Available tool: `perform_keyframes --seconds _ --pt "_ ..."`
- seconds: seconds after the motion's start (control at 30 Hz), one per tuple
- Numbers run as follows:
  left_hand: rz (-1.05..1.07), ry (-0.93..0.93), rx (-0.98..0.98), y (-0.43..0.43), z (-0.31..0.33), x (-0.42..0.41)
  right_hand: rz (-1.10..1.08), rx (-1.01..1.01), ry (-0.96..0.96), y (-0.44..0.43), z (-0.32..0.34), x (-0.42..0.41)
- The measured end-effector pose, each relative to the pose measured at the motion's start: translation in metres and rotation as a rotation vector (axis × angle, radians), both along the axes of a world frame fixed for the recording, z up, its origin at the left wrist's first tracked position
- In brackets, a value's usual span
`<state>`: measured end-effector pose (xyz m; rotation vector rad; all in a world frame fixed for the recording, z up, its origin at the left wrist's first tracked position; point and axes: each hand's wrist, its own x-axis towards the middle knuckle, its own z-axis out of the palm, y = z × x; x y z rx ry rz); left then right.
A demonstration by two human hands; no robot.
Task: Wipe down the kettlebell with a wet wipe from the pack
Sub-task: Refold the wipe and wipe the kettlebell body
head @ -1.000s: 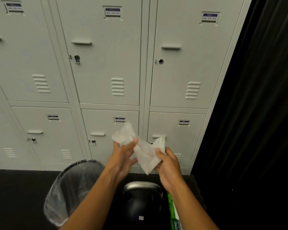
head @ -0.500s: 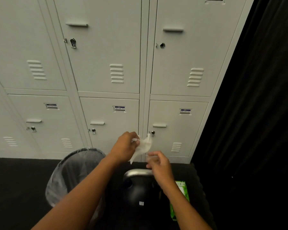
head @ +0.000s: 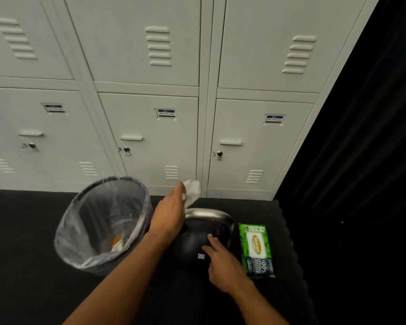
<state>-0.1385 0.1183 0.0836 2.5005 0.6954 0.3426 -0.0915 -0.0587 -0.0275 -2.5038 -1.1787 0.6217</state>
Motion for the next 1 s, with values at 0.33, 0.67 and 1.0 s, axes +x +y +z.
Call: perform_keyframes --seconds 0.33,0.67,1.0 --pt "-0.295 0.022 -0.08 0.001 -0.061 -0.002 0.212 -0.114 -0.118 0.011 -0.023 0.011" --pt "-0.433 0.104 -0.095 -0.001 -0.06 0.029 0.157 -0.177 -0.242 0.017 -0.041 0.003" --pt "-0.391 0.025 0.056 -0.003 -0.089 -0.005 0.137 -0.139 -0.242 0.017 -0.053 0.004"
